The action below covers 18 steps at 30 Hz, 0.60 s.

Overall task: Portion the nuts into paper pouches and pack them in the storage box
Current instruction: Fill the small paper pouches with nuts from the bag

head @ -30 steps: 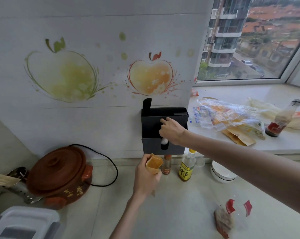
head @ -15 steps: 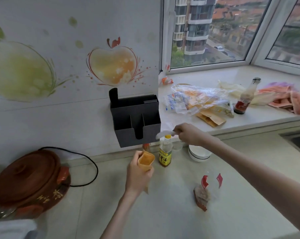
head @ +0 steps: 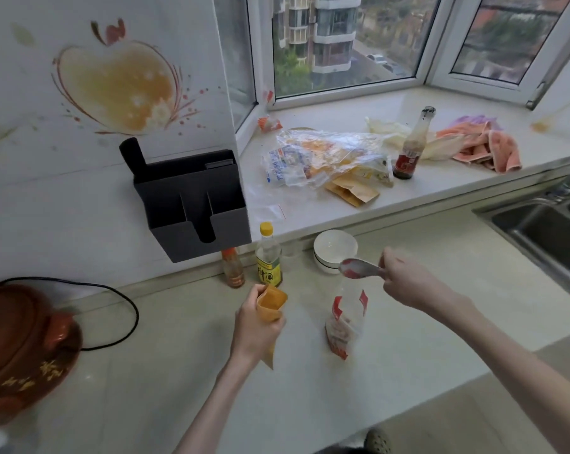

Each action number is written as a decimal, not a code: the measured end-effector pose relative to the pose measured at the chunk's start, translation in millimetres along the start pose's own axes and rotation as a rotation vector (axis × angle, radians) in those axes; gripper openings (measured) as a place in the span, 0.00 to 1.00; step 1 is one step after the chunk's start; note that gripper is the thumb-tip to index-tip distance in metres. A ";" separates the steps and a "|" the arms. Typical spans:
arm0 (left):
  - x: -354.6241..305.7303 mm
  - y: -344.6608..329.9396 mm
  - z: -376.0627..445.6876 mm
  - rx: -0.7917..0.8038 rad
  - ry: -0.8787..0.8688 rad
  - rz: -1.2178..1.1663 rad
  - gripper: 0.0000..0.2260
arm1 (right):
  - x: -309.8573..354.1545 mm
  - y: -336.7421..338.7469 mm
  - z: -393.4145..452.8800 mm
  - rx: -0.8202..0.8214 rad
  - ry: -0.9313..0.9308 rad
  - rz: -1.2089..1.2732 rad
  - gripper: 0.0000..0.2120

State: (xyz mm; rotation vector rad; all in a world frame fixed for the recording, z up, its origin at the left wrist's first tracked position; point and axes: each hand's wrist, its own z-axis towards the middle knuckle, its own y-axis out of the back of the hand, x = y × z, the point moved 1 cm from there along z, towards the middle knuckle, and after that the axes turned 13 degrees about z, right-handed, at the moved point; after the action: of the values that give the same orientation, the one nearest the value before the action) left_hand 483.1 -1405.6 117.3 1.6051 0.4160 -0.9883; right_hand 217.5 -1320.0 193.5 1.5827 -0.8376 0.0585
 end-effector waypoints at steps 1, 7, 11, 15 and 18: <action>-1.6 -5.5 -1.9 0.018 0.008 0.002 0.17 | -4.1 0.3 1.2 0.026 -0.007 -0.065 0.04; -13.3 -41.6 -5.2 0.156 0.079 0.004 0.17 | -6.3 -7.2 14.0 0.121 0.092 -0.221 0.19; -32.8 -75.6 -2.4 0.257 0.131 0.045 0.15 | -8.5 -17.5 29.1 0.162 0.148 -0.228 0.18; -47.7 -106.3 1.8 0.279 0.218 0.042 0.13 | -1.7 -31.8 41.9 0.237 0.257 -0.240 0.16; -58.0 -124.2 3.0 0.240 0.268 0.005 0.12 | -9.6 -45.9 53.0 0.294 0.271 -0.196 0.16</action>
State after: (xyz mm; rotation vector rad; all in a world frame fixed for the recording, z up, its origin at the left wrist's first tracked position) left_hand 358.6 -1358.8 84.2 1.9657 0.4889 -0.8449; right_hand 212.7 -1364.3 138.6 1.8750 -0.4749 0.2594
